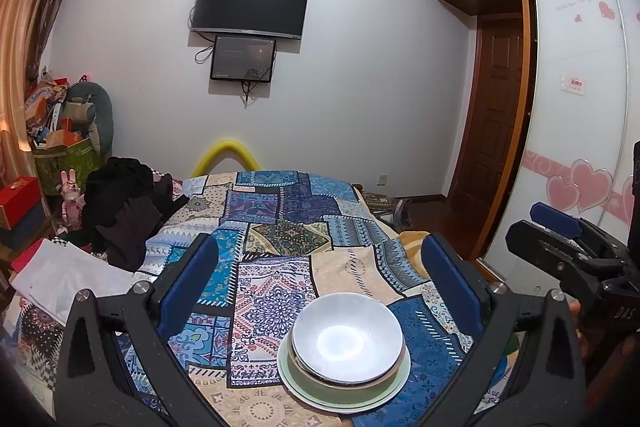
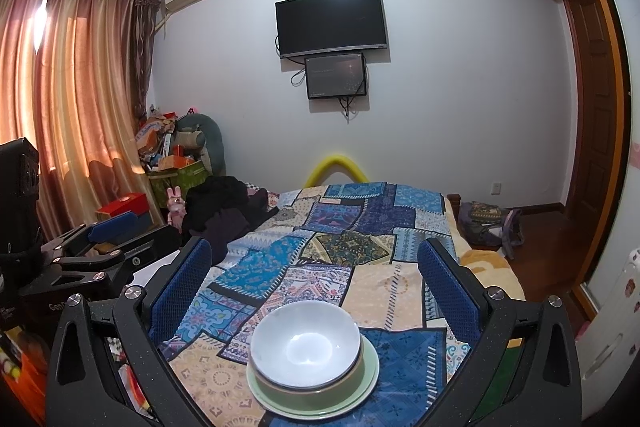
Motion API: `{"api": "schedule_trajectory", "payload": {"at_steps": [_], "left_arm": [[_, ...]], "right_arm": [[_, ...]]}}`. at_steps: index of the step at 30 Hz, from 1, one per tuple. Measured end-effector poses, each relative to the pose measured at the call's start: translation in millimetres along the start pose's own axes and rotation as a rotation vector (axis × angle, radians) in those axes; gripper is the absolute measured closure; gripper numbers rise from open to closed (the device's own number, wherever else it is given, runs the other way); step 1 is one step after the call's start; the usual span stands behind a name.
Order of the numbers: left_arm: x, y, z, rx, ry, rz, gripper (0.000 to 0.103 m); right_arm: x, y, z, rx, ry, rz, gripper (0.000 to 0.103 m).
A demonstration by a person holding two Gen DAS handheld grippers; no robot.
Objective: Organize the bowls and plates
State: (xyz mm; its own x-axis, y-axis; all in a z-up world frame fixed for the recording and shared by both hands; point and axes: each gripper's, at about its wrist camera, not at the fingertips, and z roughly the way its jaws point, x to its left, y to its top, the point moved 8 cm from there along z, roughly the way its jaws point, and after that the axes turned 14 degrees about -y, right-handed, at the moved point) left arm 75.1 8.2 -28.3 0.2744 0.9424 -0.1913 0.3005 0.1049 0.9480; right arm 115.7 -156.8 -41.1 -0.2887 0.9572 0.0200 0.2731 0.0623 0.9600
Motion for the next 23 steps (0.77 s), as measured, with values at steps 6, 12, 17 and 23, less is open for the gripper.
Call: {"api": "schedule_trajectory", "payload": {"at_steps": [6,12,17,23], "left_arm": [[-1.6,-0.7,0.6,0.008,-0.006,0.002,0.0],[-3.1,-1.2,2.0,0.01,-0.007,0.008,0.0],[-4.2,-1.7,2.8,0.015,-0.013,0.007,0.0],[-2.2,-1.4,3.4,0.013,-0.014,-0.003,0.0]], "right_arm": [[-0.4,0.2,0.2,0.001,-0.001,0.0,0.0],[-0.7,-0.3,1.0,0.005,0.0,-0.001,0.0],[-1.2,-3.0,2.0,0.008,0.001,-0.002,0.0],[-1.8,-4.7,4.0,0.014,0.002,-0.002,0.0]]}}
